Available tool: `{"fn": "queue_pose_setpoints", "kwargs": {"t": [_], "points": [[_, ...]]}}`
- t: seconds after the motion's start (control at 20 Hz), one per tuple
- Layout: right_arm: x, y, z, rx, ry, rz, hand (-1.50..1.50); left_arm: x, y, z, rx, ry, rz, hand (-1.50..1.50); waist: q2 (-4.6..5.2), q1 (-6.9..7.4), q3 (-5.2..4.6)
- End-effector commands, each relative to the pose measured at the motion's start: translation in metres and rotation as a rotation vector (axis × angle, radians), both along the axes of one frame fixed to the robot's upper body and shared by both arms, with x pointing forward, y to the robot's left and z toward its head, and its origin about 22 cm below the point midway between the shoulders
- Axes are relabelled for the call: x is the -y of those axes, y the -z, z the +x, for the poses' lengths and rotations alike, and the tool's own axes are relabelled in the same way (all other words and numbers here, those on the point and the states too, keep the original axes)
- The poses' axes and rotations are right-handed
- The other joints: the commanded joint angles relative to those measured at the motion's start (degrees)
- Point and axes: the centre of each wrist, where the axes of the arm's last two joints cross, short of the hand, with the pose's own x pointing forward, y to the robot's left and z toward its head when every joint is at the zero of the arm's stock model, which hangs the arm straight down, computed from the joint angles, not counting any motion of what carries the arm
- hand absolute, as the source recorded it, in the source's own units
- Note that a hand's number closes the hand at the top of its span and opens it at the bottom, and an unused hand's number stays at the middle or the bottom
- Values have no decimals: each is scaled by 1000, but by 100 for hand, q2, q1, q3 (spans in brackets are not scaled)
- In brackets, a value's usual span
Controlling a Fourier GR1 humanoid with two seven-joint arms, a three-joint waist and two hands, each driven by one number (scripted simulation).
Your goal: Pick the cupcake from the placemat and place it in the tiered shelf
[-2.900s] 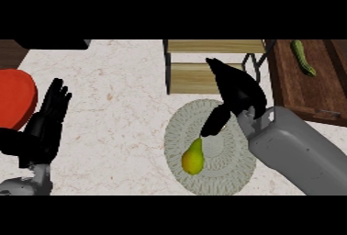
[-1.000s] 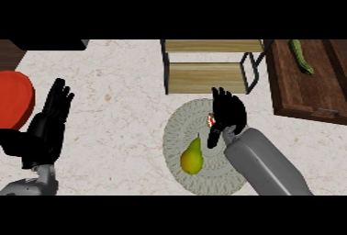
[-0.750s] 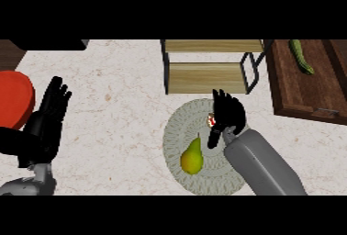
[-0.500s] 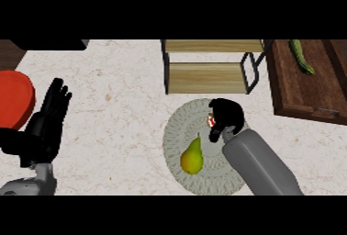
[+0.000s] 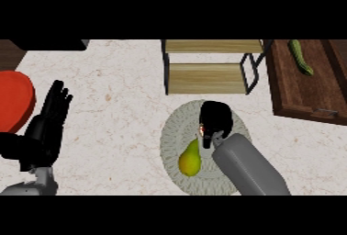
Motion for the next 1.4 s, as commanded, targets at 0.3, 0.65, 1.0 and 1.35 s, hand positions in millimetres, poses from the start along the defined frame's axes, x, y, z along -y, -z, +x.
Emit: {"fn": "queue_pose_setpoints", "kwargs": {"t": [0.3, 0.65, 1.0, 1.35], "points": [[-70, -6, -55, 53, -24, 167, 150, 2, -3, 18, 8, 21, -9, 0, 37, 91, 15], [-88, -78, -80, 225, -43, 353, 150, 21, 20, 4, -10, 6, -3, 0, 6, -1, 12], [-73, -168, -79, 492, 135, 587, 150, -10, 4, 6, -5, -14, 9, 0, -49, -93, 8], [-58, -227, -70, 632, 229, 463, 150, -4, 4, 4, 0, -17, 19, 0, -22, -99, 6]]}}
